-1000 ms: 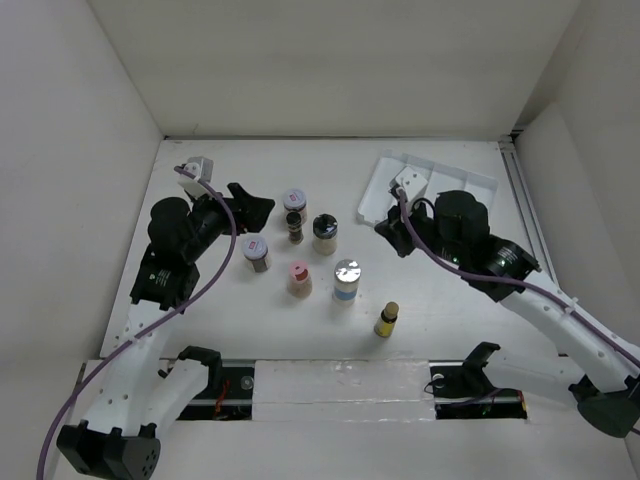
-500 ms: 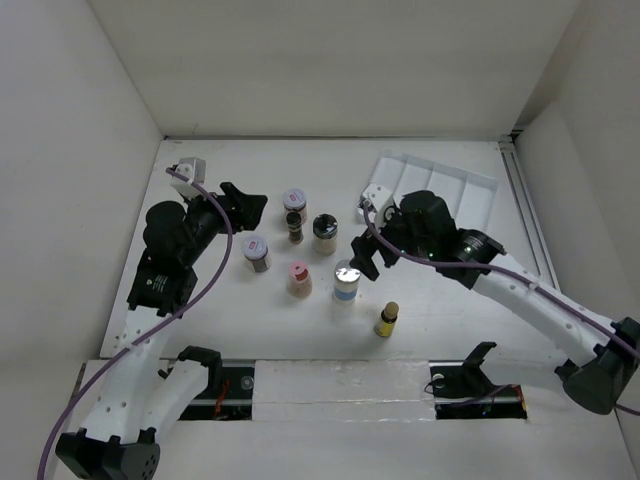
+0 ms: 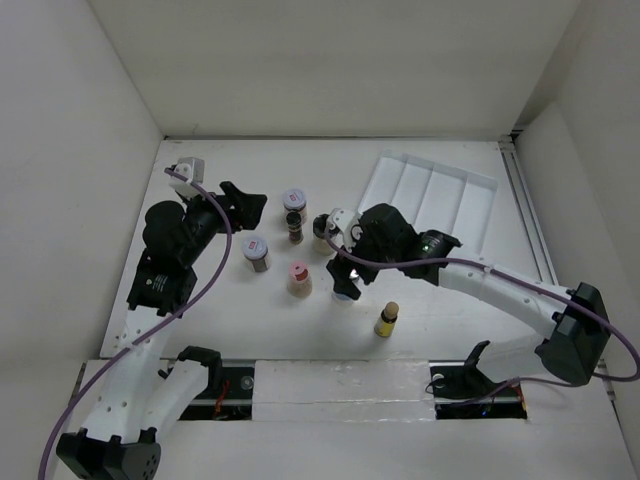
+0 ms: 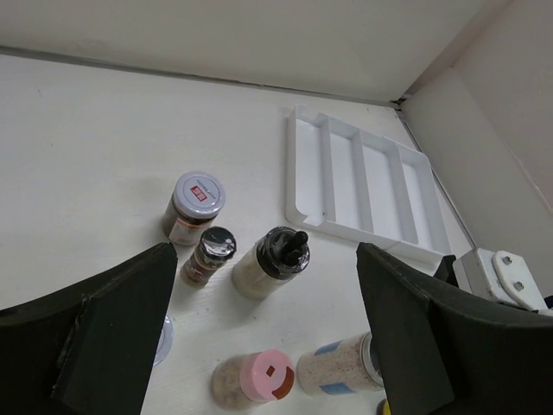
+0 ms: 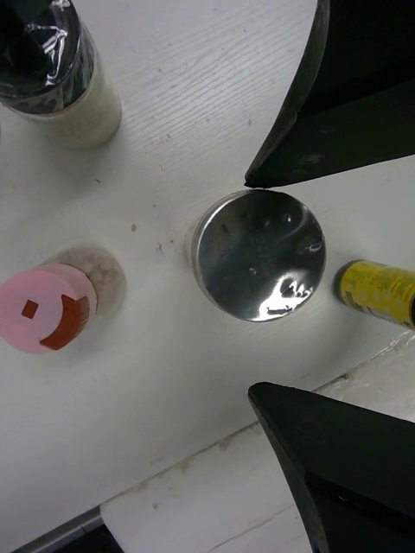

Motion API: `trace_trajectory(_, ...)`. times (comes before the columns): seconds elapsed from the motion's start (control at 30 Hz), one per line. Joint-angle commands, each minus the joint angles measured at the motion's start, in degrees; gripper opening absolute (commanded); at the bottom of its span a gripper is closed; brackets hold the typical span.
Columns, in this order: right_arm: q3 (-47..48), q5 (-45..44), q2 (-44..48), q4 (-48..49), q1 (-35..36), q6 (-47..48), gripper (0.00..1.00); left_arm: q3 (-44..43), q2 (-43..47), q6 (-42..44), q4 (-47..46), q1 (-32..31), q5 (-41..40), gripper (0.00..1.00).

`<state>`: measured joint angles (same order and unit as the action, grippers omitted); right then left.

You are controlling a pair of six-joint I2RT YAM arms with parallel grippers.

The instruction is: Organize the condiment bottles

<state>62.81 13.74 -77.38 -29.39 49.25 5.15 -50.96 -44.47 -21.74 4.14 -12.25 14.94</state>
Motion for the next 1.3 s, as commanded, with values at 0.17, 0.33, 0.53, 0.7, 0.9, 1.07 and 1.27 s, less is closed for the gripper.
trace_trajectory(0.17,-3.3,-10.2,-0.5,6.3,0.2,-2.1,0.88,1.3,0.3,0.2,-3.3,0.4,2.0,0.81)
trace_trajectory(0.33,-3.3,-12.3,-2.1,6.3,0.2,-2.7,0.6,1.3,0.8,0.2,-3.3,0.4,2.0,0.81)
trace_trajectory(0.53,1.9,-21.1,7.8,14.8,0.2,-3.2,0.47,1.3,0.2,0.2,-3.3,0.4,3.1,0.81)
trace_trajectory(0.7,9.3,-21.7,6.4,22.1,-10.4,-2.1,0.47,1.3,-0.4,0.2,-3.8,0.4,3.6,0.81)
trace_trajectory(0.9,23.3,-15.7,-11.6,24.6,-26.4,-0.7,0.47,1.3,0.3,0.2,-3.8,-0.1,3.6,0.81)
trace_trajectory(1.07,36.4,-6.2,-26.4,23.4,-34.2,-1.4,0.47,1.3,0.3,0.2,-3.8,-0.1,3.6,0.81)
trace_trajectory(1.27,43.9,-7.1,-35.2,19.6,-36.1,-1.4,0.47,1.3,-0.2,0.2,-3.8,-0.1,3.6,0.81)
